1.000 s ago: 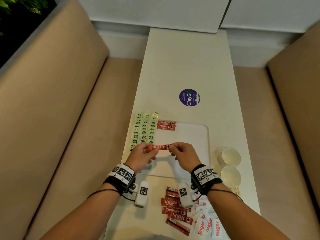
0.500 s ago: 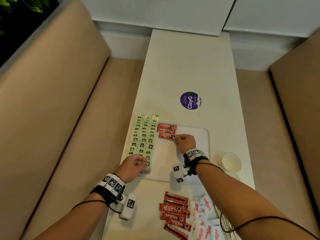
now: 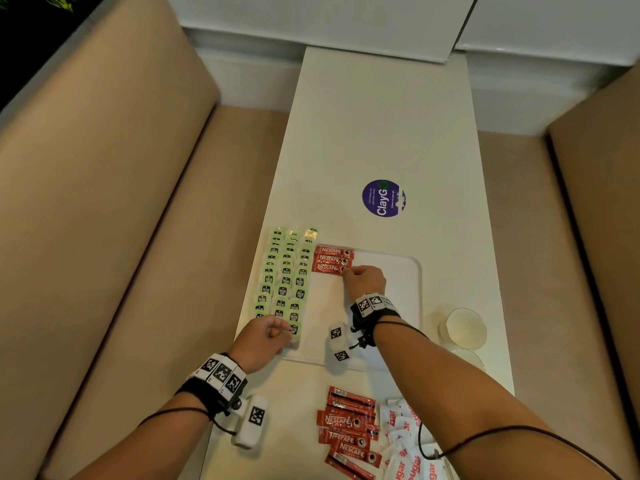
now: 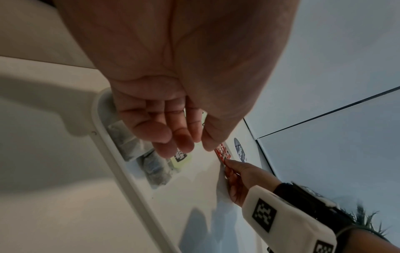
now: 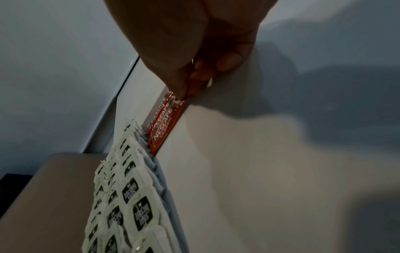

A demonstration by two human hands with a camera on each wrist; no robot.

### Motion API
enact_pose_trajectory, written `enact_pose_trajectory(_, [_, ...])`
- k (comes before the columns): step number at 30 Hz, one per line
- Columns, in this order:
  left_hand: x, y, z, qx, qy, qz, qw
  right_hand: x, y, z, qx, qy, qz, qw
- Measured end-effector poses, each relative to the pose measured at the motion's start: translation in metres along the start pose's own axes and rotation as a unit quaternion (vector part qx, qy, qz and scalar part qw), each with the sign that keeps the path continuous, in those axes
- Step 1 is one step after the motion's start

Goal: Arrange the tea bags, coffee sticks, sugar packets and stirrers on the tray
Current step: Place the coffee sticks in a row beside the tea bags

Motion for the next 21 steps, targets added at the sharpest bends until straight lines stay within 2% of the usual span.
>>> enact_pose_trajectory(11, [0.002, 0.006, 0.001, 0.024, 0.0, -0.017, 1.0, -0.013, 0.003, 0.003, 0.013, 0.011, -0.021, 1.0])
enact_pose_trajectory(14, [0.002, 0.007, 0.003, 0.037, 0.003, -0.039, 0.999, -0.021, 0.007, 0.01, -0.008, 0.002, -0.043, 0.999])
enact_pose_trajectory(21, [0.024, 0.009, 0.013, 0.072, -0.025, -0.101, 0.992, -0.041, 0.012, 0.065, -0.117, -0.119, 0.005, 0.986])
Point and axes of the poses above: each hand's wrist, its own z-axis away from the middle knuckle, its own x-axis out of the palm, y = z × x, the point moved 7 cm from there along -z, towards the middle knuckle, and after that the axes turned 4 degrees about -y, right-handed, at the moved point
